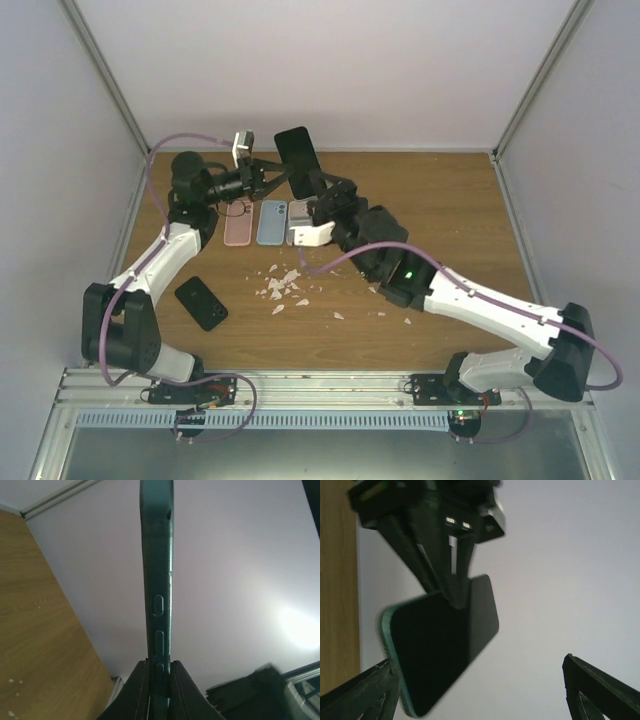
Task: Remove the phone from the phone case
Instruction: Place the phone at the center of the board.
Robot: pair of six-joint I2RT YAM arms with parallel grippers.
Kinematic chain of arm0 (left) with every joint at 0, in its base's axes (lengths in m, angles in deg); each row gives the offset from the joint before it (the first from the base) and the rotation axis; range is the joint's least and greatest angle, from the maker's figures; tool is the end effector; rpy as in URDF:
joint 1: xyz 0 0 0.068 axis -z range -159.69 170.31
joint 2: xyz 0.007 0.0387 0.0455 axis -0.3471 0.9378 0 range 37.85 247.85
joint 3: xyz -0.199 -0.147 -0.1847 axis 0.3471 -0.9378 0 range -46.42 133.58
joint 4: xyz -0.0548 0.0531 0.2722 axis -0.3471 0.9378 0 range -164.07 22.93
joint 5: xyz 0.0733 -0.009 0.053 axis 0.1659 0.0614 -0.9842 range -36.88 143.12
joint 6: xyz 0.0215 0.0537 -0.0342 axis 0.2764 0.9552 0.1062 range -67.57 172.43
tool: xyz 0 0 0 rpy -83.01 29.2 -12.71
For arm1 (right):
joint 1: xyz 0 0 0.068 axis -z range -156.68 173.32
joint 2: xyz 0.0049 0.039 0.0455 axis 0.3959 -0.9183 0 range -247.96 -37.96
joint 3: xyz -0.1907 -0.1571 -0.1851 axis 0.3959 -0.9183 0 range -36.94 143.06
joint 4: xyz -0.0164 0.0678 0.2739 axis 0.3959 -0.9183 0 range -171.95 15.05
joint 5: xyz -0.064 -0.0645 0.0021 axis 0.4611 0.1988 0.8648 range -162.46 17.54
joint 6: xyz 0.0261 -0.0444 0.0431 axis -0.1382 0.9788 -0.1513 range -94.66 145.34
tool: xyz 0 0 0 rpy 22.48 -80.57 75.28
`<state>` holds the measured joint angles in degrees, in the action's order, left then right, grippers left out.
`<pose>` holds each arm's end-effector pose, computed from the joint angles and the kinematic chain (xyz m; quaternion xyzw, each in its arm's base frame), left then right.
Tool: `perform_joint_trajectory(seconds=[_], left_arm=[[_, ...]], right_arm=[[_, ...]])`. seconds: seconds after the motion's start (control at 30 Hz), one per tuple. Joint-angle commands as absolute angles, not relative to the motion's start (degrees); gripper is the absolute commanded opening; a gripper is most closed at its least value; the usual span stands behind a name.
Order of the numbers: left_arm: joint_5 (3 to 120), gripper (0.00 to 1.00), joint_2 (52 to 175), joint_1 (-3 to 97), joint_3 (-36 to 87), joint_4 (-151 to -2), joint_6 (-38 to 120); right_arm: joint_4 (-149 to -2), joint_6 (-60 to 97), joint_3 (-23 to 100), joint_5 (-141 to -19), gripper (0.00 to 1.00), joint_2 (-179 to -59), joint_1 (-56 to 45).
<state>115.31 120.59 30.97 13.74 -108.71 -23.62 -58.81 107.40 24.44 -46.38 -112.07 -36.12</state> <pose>0.3340 -0.1111 0.3854 0.0469 0.6701 -0.6932 0.2610 0.1899 0.2752 0.4098 -0.5765 0.3753 -0.2908 0.6650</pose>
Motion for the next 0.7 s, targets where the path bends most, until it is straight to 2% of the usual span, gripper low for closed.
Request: perform_joint_trajectory(seconds=[0.0, 0.17, 0.3, 0.53, 0.67], left_arm=[[119.01, 0.0, 122.1, 30.75, 19.32, -104.43, -10.32], [123.62, 0.0, 124.07, 30.6, 24.19, -99.99, -0.33], [125.25, 0.0, 124.99, 30.69, 28.48, -93.3, 8.11], [127.47, 0.0, 125.59, 31.05, 29.35, -93.52, 12.62], [127.87, 0.0, 124.66, 32.46, 29.35, -92.35, 15.76]], right_arm=[[-72.23, 92.7, 30.37, -50.17, 0.9, -107.83, -32.55], [-85.62, 79.32, 37.08, -56.09, 0.92, -107.26, -25.72], [-95.83, 68.37, 42.39, -65.92, 0.92, -107.46, -17.78], [-107.48, 53.25, 49.74, -92.04, 0.91, -110.49, -7.19], [-107.32, 42.62, 51.28, -107.42, 0.89, -113.0, -3.91]])
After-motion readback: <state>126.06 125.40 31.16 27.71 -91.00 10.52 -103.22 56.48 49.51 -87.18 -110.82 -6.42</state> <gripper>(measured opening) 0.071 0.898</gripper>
